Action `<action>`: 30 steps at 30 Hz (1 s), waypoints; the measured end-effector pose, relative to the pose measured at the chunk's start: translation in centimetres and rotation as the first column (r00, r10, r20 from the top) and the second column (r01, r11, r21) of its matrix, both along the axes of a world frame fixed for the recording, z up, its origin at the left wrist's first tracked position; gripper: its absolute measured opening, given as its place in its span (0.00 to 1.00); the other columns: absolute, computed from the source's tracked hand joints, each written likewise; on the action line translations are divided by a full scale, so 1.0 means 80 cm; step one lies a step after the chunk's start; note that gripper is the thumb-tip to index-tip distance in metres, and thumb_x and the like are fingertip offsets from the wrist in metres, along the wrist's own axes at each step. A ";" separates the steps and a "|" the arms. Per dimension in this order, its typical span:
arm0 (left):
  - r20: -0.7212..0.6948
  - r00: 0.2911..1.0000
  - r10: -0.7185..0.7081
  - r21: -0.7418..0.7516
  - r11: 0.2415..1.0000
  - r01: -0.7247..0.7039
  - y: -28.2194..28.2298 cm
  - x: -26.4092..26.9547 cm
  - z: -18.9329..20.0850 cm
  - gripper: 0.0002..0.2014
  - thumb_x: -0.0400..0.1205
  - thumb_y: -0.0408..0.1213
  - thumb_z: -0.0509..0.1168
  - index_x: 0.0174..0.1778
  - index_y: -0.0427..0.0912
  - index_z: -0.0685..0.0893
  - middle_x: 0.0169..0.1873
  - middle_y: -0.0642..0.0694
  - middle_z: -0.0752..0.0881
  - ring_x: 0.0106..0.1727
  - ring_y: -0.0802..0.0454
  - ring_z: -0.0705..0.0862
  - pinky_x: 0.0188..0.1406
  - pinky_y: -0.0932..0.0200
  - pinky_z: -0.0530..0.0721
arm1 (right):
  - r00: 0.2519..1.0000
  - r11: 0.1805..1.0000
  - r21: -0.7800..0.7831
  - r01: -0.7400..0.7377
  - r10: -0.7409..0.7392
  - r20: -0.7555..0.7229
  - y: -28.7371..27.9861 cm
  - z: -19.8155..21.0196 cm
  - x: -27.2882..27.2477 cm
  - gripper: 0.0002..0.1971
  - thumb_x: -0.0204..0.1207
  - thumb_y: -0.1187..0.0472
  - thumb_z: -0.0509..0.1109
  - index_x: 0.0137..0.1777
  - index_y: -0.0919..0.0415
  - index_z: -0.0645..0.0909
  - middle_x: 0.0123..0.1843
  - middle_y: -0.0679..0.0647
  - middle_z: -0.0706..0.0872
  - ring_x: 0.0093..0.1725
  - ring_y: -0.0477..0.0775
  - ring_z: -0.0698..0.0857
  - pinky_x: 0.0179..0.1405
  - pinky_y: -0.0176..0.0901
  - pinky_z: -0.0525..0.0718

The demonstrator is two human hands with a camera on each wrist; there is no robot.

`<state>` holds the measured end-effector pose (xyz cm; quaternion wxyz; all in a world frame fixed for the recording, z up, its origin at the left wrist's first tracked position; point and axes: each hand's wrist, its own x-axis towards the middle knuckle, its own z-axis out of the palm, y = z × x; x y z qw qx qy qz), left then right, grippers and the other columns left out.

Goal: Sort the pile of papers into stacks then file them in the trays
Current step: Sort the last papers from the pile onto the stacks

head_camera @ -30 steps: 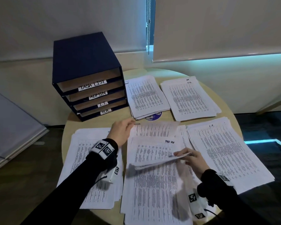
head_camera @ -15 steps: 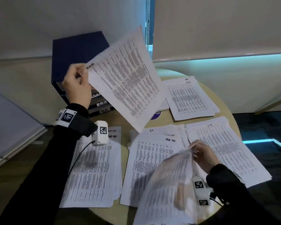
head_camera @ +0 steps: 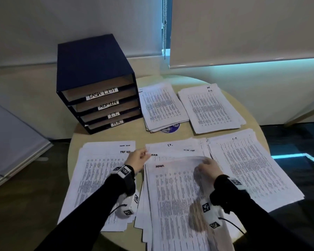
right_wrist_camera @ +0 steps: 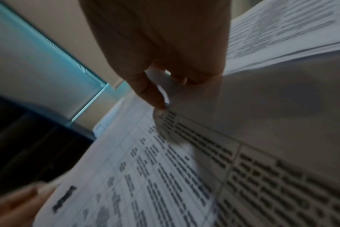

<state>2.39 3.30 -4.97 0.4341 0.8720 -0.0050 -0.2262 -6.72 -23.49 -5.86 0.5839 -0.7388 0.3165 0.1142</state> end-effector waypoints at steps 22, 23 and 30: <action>-0.061 0.989 -0.135 -0.097 0.987 0.129 0.019 -0.001 0.001 0.07 0.81 0.28 0.68 0.40 0.44 0.86 0.39 0.48 0.86 0.40 0.56 0.82 0.46 0.61 0.81 | 0.963 0.900 -0.388 -0.200 0.253 0.091 0.011 -0.006 -0.009 0.17 0.67 0.62 0.76 0.28 0.46 0.72 0.34 0.49 0.76 0.38 0.52 0.75 0.38 0.43 0.69; -0.089 0.991 -0.104 -0.090 0.991 0.096 0.019 0.000 -0.003 0.09 0.83 0.29 0.65 0.43 0.45 0.87 0.40 0.48 0.85 0.37 0.55 0.81 0.45 0.56 0.81 | 0.957 0.897 -0.386 -0.213 0.272 0.103 0.011 -0.003 -0.011 0.16 0.68 0.65 0.75 0.27 0.49 0.74 0.31 0.50 0.76 0.35 0.53 0.75 0.35 0.43 0.68; -0.036 0.992 -0.120 0.178 0.976 0.124 0.002 0.007 -0.014 0.06 0.83 0.32 0.63 0.54 0.41 0.82 0.46 0.38 0.83 0.36 0.53 0.77 0.39 0.61 0.76 | 0.913 0.900 -0.322 -0.293 0.364 0.185 0.013 0.011 -0.025 0.11 0.70 0.71 0.73 0.30 0.59 0.80 0.24 0.44 0.81 0.27 0.36 0.77 0.27 0.27 0.71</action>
